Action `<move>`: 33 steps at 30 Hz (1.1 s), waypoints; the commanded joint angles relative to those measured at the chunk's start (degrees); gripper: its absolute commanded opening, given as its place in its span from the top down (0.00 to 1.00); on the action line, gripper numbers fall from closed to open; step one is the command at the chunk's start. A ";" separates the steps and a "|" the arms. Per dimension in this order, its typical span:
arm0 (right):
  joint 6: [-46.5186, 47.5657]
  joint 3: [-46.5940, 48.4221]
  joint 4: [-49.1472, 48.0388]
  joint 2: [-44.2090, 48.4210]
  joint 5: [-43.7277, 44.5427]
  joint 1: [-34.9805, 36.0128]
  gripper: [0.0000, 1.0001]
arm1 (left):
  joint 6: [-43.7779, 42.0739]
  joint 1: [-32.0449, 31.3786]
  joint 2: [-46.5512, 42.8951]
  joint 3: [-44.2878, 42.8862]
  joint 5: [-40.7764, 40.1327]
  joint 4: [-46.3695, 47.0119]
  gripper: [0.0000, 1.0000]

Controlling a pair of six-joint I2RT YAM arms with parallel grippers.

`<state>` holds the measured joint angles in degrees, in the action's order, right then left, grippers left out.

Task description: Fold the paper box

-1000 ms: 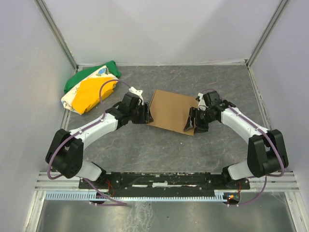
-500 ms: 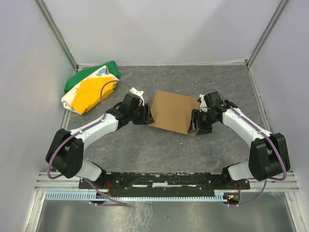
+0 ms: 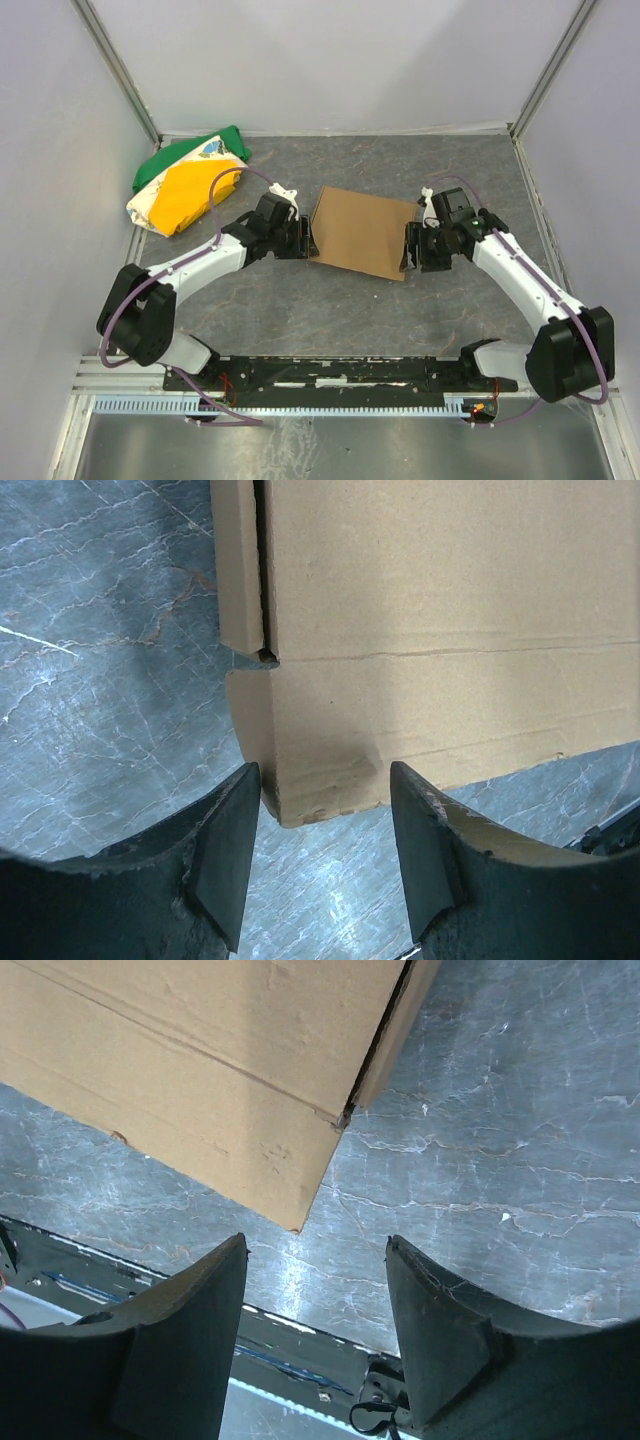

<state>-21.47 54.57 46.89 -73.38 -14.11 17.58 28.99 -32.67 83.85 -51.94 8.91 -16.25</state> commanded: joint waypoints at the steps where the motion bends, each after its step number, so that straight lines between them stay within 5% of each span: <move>1: 0.68 -0.54 -1.58 2.49 1.44 0.59 0.34 | -1.92 -0.30 0.74 -1.93 -0.40 0.71 0.38; 15: -8.56 1.31 -19.98 -10.59 2.75 0.87 0.23 | 0.39 -0.43 -0.12 1.65 2.01 5.55 0.40; 33: -2.60 14.58 -14.29 -18.71 2.26 0.87 0.23 | 0.41 -1.04 -0.10 0.13 1.33 4.41 0.37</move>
<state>-25.63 65.23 31.38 -91.92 -11.25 18.13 29.02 -32.97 84.77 -50.22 9.63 -13.17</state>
